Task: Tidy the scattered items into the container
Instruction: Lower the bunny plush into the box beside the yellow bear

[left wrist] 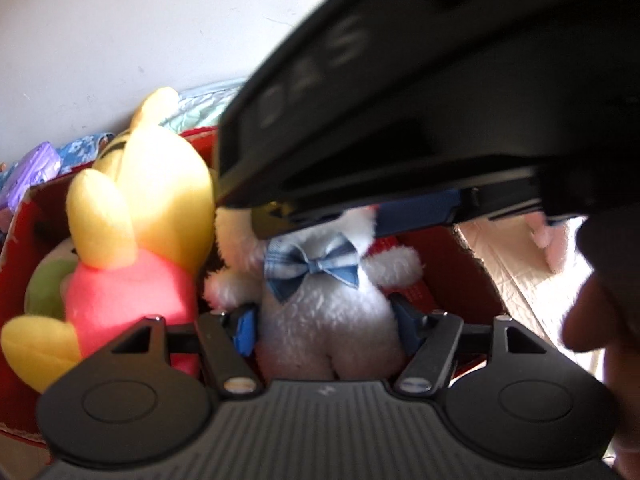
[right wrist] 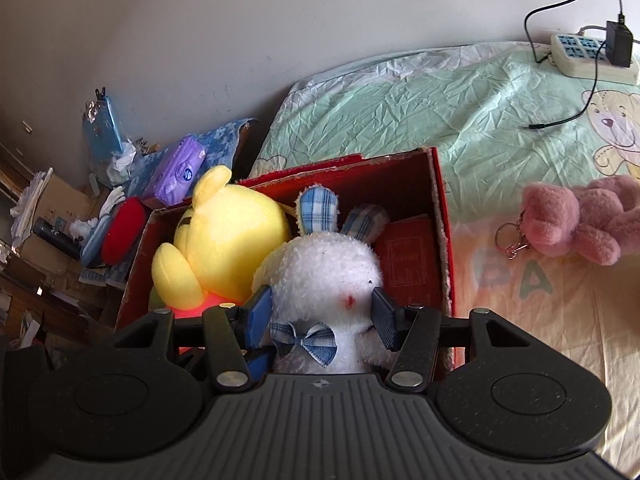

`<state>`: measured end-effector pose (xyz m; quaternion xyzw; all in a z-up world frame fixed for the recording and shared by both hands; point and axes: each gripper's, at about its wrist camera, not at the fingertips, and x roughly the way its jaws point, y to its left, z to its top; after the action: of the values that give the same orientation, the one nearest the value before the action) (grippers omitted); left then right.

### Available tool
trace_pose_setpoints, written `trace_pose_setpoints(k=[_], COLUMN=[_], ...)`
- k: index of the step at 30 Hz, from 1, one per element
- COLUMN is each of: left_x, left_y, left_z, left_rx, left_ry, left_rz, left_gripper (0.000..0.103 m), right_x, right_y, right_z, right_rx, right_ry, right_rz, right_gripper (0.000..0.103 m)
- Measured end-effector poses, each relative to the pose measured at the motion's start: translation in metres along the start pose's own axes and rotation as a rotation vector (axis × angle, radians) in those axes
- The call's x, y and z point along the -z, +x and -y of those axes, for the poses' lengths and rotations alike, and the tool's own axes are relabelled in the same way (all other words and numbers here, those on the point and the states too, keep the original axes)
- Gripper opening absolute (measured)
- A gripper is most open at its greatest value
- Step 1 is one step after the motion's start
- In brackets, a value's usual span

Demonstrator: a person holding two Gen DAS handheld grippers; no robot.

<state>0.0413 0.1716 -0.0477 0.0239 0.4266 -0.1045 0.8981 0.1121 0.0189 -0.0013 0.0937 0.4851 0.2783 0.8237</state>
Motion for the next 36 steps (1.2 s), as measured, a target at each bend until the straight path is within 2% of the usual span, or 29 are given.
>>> trace_pose_setpoints(k=[4,24,36], left_x=[-0.003,-0.011,-0.015], left_y=[0.004,0.013,0.018], left_z=[-0.005,-0.018,-0.023], left_rx=[0.007,0.104,0.117], left_ry=[-0.015,-0.032,-0.057], left_rz=[-0.026,-0.03,-0.029], left_gripper=[0.08,0.077,0.078], right_x=[-0.004,-0.012,-0.013], right_y=[0.006,0.017,0.019], right_z=[-0.001,0.002,0.001], right_rx=[-0.009,0.007,0.008], right_ry=[-0.029,-0.04,-0.042], right_rz=[-0.029,-0.032,-0.021], right_gripper=[0.056,0.057,0.058])
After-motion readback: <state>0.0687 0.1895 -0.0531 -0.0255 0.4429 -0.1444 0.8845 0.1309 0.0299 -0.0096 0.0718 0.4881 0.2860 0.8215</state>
